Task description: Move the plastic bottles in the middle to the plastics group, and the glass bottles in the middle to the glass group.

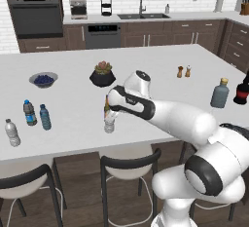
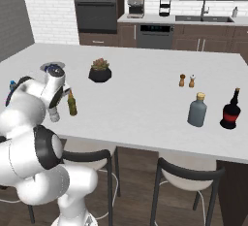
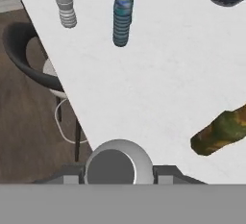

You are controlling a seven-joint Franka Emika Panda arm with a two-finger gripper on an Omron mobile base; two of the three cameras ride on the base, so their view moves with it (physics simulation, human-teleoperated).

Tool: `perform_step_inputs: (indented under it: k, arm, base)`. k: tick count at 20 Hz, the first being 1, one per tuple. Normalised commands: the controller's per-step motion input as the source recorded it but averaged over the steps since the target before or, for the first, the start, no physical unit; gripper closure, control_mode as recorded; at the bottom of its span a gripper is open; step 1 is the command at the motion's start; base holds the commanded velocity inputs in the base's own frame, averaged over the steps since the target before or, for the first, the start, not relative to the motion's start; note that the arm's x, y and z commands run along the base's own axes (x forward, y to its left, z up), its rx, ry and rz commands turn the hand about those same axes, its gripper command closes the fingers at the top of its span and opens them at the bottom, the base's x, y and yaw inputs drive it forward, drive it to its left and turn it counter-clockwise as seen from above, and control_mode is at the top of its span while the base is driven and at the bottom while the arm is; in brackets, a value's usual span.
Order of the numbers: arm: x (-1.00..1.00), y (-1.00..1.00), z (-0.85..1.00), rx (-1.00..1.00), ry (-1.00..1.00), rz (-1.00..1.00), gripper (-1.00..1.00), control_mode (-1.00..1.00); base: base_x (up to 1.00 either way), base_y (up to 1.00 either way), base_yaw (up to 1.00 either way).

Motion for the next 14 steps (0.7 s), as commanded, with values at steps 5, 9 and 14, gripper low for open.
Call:
perform_step_inputs:
  k: [5, 9, 14]
  arm:
    - [0.08, 1.0, 0.45, 0.0, -0.01, -0.01, 1.0, -1.0]
    - [0.0, 1.0, 0.06, 0.0, 0.0, 0.0, 1.0, -1.0]
    - [0.0, 0.93, 0.01, 0.0, 0.01, 0.0, 1.0, -1.0]
  base:
    - [0.0, 0.0, 0.0]
    - [0.0, 0.0, 0.0]
    - [0.0, 0.0, 0.0]
